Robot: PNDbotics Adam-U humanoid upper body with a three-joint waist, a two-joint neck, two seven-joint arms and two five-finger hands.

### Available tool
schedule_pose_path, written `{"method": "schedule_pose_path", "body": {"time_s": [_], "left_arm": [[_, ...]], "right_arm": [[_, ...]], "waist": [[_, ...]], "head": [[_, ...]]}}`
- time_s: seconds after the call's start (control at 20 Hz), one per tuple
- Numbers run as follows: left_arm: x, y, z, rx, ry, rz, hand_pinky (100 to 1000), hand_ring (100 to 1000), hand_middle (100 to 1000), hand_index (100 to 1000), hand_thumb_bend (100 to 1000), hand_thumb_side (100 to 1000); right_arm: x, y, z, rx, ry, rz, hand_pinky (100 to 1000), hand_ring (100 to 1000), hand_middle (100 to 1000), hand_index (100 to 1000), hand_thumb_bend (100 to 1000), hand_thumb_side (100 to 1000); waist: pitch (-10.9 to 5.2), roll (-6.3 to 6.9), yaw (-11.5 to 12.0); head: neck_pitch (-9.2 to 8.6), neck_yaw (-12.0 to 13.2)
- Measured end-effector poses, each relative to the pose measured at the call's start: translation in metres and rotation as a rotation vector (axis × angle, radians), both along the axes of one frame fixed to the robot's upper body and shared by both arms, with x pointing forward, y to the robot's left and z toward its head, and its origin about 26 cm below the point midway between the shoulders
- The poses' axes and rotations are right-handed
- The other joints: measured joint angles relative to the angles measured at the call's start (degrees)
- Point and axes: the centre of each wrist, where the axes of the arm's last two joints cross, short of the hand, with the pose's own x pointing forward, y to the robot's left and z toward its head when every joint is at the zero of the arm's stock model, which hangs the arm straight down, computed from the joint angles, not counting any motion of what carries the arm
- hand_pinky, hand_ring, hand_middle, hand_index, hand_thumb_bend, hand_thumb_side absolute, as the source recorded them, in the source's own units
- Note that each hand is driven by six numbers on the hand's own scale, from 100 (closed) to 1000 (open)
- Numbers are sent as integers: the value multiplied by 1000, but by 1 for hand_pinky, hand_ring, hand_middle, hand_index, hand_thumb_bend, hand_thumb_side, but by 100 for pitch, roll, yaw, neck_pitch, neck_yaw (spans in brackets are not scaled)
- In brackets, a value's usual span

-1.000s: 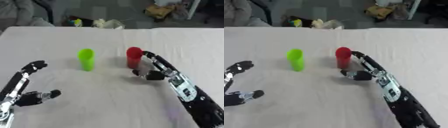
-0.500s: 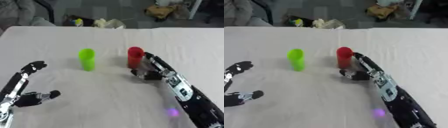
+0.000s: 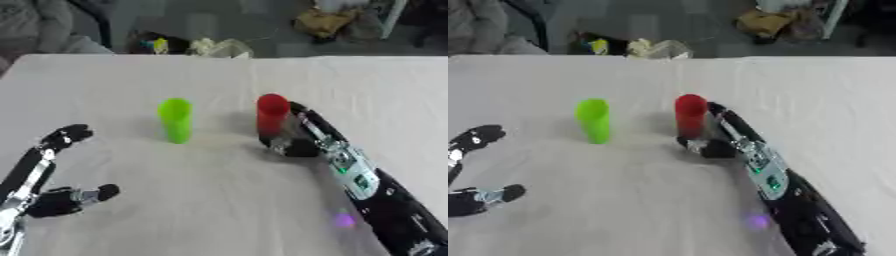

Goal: Pour the contents of one cup into another cup.

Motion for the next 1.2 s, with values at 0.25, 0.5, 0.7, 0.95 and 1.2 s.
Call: {"method": "schedule_pose_path", "body": {"time_s": [0.25,0.5,0.7,0.95,1.2], "left_arm": [[0,0,0,0,0,-2,905,872,889,873,898,636],[0,0,0,1,-1,-5,905,872,889,873,899,636],[0,0,0,2,-1,-6,905,872,889,873,900,636],[0,-2,0,3,1,-11,905,872,889,874,899,636],[0,-2,0,4,1,-14,905,872,889,874,899,637]], "right_arm": [[2,1,0,14,-9,-19,1000,1000,903,978,497,612],[4,6,0,25,-16,-17,1000,1000,899,973,496,609],[6,10,4,32,-30,-15,1000,1000,896,966,491,606],[8,15,8,35,-45,-13,1000,1000,890,950,480,600],[9,19,11,43,-57,-15,1000,1000,885,939,475,595]], "waist": [[1,5,5],[1,8,5],[1,9,8],[1,7,21],[0,-2,20]], "head": [[-10,-4],[-11,-4],[-11,-8],[-11,-18],[-11,-27]]}}
